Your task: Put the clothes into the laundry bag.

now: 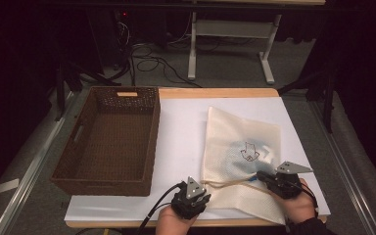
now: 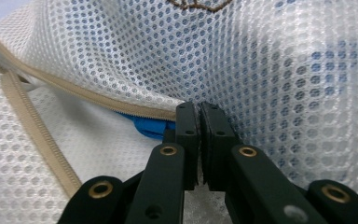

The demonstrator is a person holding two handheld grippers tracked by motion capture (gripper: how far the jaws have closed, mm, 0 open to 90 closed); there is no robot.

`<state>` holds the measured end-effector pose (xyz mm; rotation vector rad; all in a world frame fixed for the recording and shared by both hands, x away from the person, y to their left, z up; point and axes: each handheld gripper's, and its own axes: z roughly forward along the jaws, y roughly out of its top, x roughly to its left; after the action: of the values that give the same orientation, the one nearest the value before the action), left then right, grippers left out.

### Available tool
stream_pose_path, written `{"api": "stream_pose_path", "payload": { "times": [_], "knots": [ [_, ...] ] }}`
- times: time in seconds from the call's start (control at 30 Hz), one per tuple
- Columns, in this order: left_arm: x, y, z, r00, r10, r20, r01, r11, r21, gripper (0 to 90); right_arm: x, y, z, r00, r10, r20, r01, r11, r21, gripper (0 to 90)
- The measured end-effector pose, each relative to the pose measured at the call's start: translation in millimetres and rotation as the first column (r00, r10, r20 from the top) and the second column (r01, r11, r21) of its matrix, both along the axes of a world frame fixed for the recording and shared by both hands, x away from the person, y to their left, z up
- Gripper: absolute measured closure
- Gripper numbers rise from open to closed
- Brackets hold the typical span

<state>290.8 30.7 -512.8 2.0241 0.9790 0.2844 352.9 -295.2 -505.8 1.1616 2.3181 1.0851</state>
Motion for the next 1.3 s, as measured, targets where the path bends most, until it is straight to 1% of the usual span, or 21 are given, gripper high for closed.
{"api": "stream_pose_path", "payload": {
  "times": [0.1, 0.2, 0.27, 0.33, 0.37, 0.43, 0.5, 0.53, 0.57, 0.63, 0.67, 0.77, 0.8, 0.9, 0.97, 1.0, 1.07, 1.13, 1.2, 1.23, 1.3],
  "knots": [
    [2.0, 8.5, 5.2, 0.9985, 0.049, 0.025, -0.048, 0.9985, -0.025, 64.6, -3.7, 4.2, 1.3, 0.9999, 0.014, 0.003, -0.014, 0.9999, 0.006, 87.4],
    [2.9, 16.2, 9.7, 0.9952, 0.083, 0.051, -0.081, 0.9959, -0.041, 60.9, -7.3, 8.2, 1.5, 0.9995, 0.030, 0.004, -0.030, 0.9995, 0.009, 87.4],
    [4.5, 19.7, 11.2, 0.9933, 0.099, 0.059, -0.097, 0.9942, -0.048, 59.4, -10.3, 11.2, 1.7, 0.9990, 0.045, 0.004, -0.045, 0.9989, 0.009, 87.4],
    [7.3, 21.5, 11.7, 0.9915, 0.115, 0.061, -0.111, 0.9922, -0.056, 58.2, -14.0, 14.8, 2.2, 0.9988, 0.049, 0.001, -0.049, 0.9987, 0.012, 87.3],
    [9.0, 22.2, 11.8, 0.9911, 0.118, 0.061, -0.115, 0.9918, -0.056, 57.5, -15.1, 15.4, 2.0, 0.9984, 0.055, 0.009, -0.055, 0.9984, 0.009, 87.3],
    [12.5, 22.0, 11.4, 0.9900, 0.126, 0.064, -0.122, 0.9906, -0.060, 56.7, -17.3, 15.0, 2.1, 0.9981, 0.061, 0.008, -0.061, 0.9981, 0.006, 87.2],
    [16.3, 21.6, 11.3, 0.9897, 0.126, 0.069, -0.122, 0.9912, -0.052, 55.4, -20.1, 13.4, 2.3, 0.9984, 0.057, 0.003, -0.057, 0.9982, 0.019, 86.6],
    [18.2, 21.4, 11.2, 0.9896, 0.127, 0.067, -0.124, 0.9908, -0.054, 54.7, -20.9, 11.7, 2.6, 0.9978, 0.065, 0.009, -0.065, 0.9977, 0.019, 85.6],
    [20.1, 20.9, 11.0, 0.9893, 0.130, 0.067, -0.126, 0.9902, -0.060, 54.2, -23.1, 10.9, 3.8, 0.9976, 0.068, 0.009, -0.068, 0.9972, 0.031, 84.0],
    [23.8, 19.6, 10.8, 0.9900, 0.126, 0.063, -0.122, 0.9906, -0.062, 53.3, -27.8, 8.5, 8.4, 0.9966, 0.073, 0.038, -0.075, 0.9960, 0.049, 78.8],
    [25.7, 18.1, 10.4, 0.9900, 0.126, 0.063, -0.122, 0.9903, -0.066, 52.8, -31.1, 7.1, 11.6, 0.9964, 0.067, 0.052, -0.069, 0.9960, 0.056, 76.2],
    [30.4, 14.0, 8.8, 0.9915, 0.117, 0.056, -0.114, 0.9912, -0.068, 51.5, -38.9, 0.6, 19.1, 0.9947, 0.036, 0.096, -0.041, 0.9979, 0.051, 69.7],
    [32.1, 12.9, 8.0, 0.9925, 0.110, 0.053, -0.107, 0.9924, -0.061, 50.9, -40.0, -3.3, 20.6, 0.9948, 0.014, 0.101, -0.020, 0.9980, 0.059, 67.6],
    [37.5, 10.2, 4.2, 0.9926, 0.112, 0.047, -0.111, 0.9931, -0.039, 50.3, -40.8, -17.8, 23.1, 0.9930, -0.050, 0.107, 0.040, 0.9950, 0.091, 62.9],
    [41.9, 10.5, 0.9, 0.9927, 0.118, 0.025, -0.117, 0.9924, -0.038, 49.8, -41.0, -26.3, 23.6, 0.9905, -0.086, 0.107, 0.075, 0.9920, 0.102, 58.4],
    [44.0, 10.8, -0.7, 0.9930, 0.117, 0.012, -0.117, 0.9924, -0.039, 49.7, -40.6, -31.7, 23.0, 0.9878, -0.110, 0.110, 0.099, 0.9897, 0.104, 55.8],
    [47.6, 11.3, -3.7, 0.9929, 0.118, -0.011, -0.119, 0.9922, -0.039, 49.5, -39.5, -38.1, 19.8, 0.9846, -0.147, 0.095, 0.136, 0.9851, 0.105, 48.6],
    [50.4, 11.9, -5.4, 0.9926, 0.118, -0.028, -0.119, 0.9920, -0.040, 49.5, -36.8, -41.5, 14.0, 0.9846, -0.163, 0.063, 0.157, 0.9830, 0.095, 42.7],
    [51.9, 12.3, -7.1, 0.9910, 0.122, -0.055, -0.125, 0.9902, -0.061, 50.3, -34.2, -42.3, 7.7, 0.9842, -0.174, 0.034, 0.170, 0.9818, 0.083, 40.1],
    [52.2, 12.3, -8.0, 0.9905, 0.122, -0.062, -0.126, 0.9897, -0.068, 51.3, -33.2, -42.3, 5.4, 0.9831, -0.182, 0.020, 0.180, 0.9805, 0.079, 39.0],
    [51.8, 11.5, -8.7, 0.9909, 0.123, -0.055, -0.125, 0.9909, -0.049, 52.0, -30.8, -42.9, 1.8, 0.9823, -0.187, 0.008, 0.186, 0.9797, 0.074, 38.3]
  ]
}}
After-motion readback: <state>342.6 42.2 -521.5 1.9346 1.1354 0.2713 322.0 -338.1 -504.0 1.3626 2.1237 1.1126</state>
